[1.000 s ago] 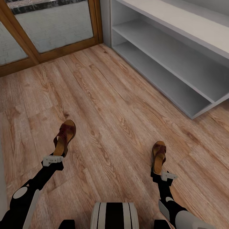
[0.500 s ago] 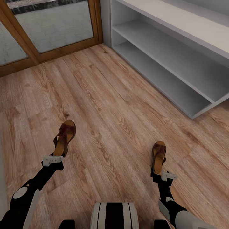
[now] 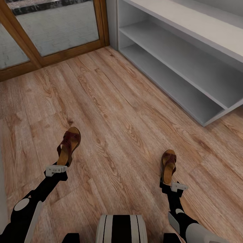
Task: Pick up the two gym shoes and the two sandals from the corridor floor and place them onto the hallstand (shoe rack) in the corridor, making sure they are on the rack and not on the floor. Arrange them so the two gym shoes are next to each other and the two sandals are next to each other.
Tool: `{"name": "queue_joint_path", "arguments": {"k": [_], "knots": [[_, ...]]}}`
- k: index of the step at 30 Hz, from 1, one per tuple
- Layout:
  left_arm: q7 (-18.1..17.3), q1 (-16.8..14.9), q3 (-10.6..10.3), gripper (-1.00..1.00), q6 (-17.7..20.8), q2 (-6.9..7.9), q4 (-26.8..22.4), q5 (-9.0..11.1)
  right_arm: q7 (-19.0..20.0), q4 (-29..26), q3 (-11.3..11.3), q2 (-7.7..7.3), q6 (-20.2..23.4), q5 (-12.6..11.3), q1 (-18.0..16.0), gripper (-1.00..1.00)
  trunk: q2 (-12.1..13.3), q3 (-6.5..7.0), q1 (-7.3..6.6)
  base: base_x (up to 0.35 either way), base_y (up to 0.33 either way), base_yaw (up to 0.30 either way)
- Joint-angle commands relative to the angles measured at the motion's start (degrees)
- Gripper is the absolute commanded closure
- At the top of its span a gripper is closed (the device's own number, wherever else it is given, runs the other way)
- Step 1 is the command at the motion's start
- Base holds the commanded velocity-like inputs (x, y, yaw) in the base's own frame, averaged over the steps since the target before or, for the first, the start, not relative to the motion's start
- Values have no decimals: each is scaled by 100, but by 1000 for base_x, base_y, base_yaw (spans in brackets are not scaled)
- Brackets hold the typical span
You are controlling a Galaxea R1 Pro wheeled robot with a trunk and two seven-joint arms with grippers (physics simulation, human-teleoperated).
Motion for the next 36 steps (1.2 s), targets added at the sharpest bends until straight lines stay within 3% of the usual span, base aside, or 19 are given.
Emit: {"name": "queue_joint_path", "arguments": {"k": [1,12,17,36], "knots": [[-3,0,0,100,-9,1,0,-17,0,0,-3,0,2,0,0,-100,0,0,0,0,0,0],[-3,-1,5,100,-12,5,0,-18,0,-2,-13,-8,7,0,-1,-100,0,0,0,0,0,0],[-3,1,7,100,-14,6,0,-18,0,-2,-14,-9,8,0,-1,-100,-7,-111,13,0,0,0],[-3,0,0,100,-29,6,0,-21,0,-2,-15,-10,8,-6,-1,-100,-7,-111,13,0,0,0]]}}
